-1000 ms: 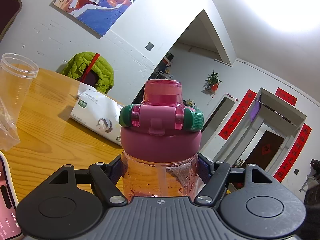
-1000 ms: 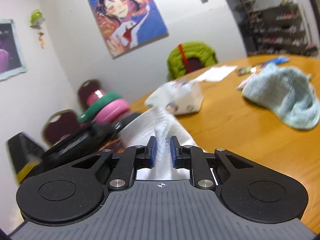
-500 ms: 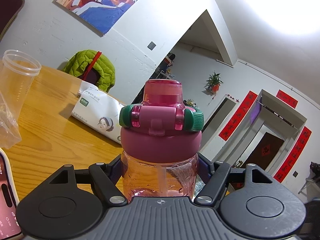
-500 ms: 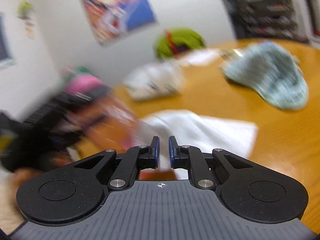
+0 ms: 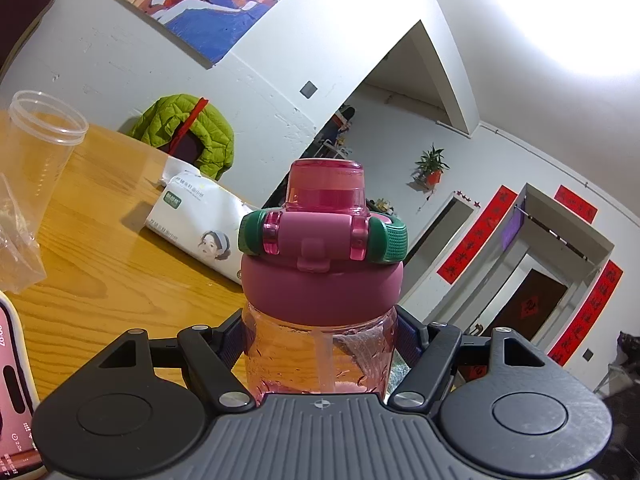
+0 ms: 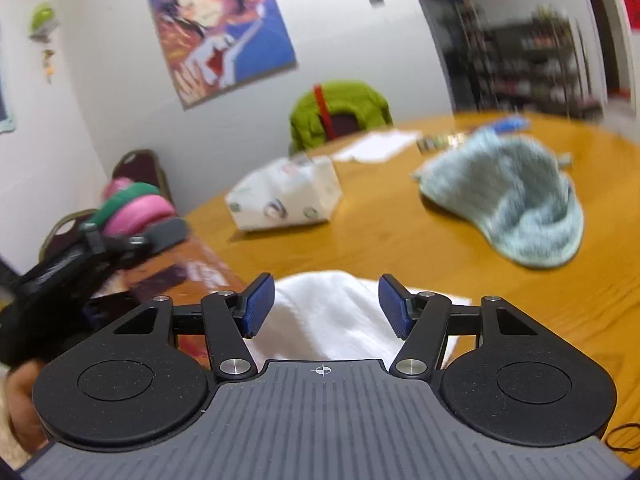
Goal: Clean container
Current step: 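Hold the bottle with the left tool while the right tool wipes its side with the towel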
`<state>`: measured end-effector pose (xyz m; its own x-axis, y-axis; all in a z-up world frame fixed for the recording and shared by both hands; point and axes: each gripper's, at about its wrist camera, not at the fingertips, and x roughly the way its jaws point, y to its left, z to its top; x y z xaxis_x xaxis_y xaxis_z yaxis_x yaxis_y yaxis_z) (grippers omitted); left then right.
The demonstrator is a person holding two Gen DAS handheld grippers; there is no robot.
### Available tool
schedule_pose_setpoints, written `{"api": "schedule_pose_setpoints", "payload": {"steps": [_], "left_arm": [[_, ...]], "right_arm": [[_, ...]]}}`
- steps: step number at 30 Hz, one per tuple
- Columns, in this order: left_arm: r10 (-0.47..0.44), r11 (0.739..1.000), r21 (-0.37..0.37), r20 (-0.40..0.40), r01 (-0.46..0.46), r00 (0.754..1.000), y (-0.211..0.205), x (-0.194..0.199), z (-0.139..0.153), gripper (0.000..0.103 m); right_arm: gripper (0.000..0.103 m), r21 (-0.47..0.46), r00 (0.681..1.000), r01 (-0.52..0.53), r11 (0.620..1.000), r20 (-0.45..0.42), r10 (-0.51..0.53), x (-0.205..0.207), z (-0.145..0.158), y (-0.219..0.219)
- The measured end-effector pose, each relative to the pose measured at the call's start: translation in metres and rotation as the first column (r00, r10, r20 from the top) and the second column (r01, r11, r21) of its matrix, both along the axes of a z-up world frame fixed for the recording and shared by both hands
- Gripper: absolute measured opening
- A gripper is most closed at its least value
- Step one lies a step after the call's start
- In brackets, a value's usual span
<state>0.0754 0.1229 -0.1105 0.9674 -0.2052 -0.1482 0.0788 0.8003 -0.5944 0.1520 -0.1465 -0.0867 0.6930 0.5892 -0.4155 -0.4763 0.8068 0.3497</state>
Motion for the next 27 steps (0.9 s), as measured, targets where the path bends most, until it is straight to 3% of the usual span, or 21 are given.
{"api": "schedule_pose_setpoints", "payload": {"steps": [9, 12, 14, 15, 18, 22, 25, 27], "left_arm": [[-0.001, 1.0, 0.004, 0.003, 0.001, 1.0, 0.001, 0.001, -0.001, 0.071], [-0.003, 1.0, 0.007, 0.004, 0.003, 1.0, 0.001, 0.002, -0.001, 0.071], [-0.004, 1.0, 0.013, 0.006, 0.004, 1.0, 0.0, 0.001, 0.0, 0.071], [-0.005, 1.0, 0.016, 0.007, 0.005, 1.0, -0.001, 0.001, 0.0, 0.071], [-0.005, 1.0, 0.016, 0.007, 0.005, 1.0, 0.0, 0.001, -0.001, 0.071], [-0.004, 1.0, 0.013, 0.006, 0.004, 1.0, -0.005, 0.001, 0.001, 0.071], [-0.004, 1.0, 0.017, 0.007, 0.004, 1.0, -0.006, 0.001, 0.002, 0.071], [-0.004, 1.0, 0.019, 0.007, 0.004, 1.0, -0.007, 0.001, 0.002, 0.071]], "right_arm": [[0.064, -0.21, 0.993, -0.083, 0.974, -0.095, 0.064, 0.043, -0.037, 0.038], [0.046, -0.342, 0.996, -0.09, 0.935, -0.009, 0.093, 0.03, -0.043, 0.048], [0.012, -0.345, 0.993, -0.113, 0.932, -0.005, 0.119, 0.023, -0.042, 0.047], [0.007, -0.347, 0.992, -0.117, 0.931, -0.006, 0.123, 0.021, -0.041, 0.047], [0.005, -0.412, 0.995, -0.057, 0.909, 0.047, 0.084, 0.009, -0.041, 0.044], [0.005, -0.313, 0.994, -0.01, 0.95, 0.099, 0.043, -0.014, -0.023, 0.015], [0.005, -0.254, 0.979, -0.056, 0.965, 0.175, 0.103, -0.046, -0.002, 0.004], [0.005, -0.276, 0.959, -0.104, 0.956, 0.226, 0.17, -0.069, 0.009, 0.014]]}}
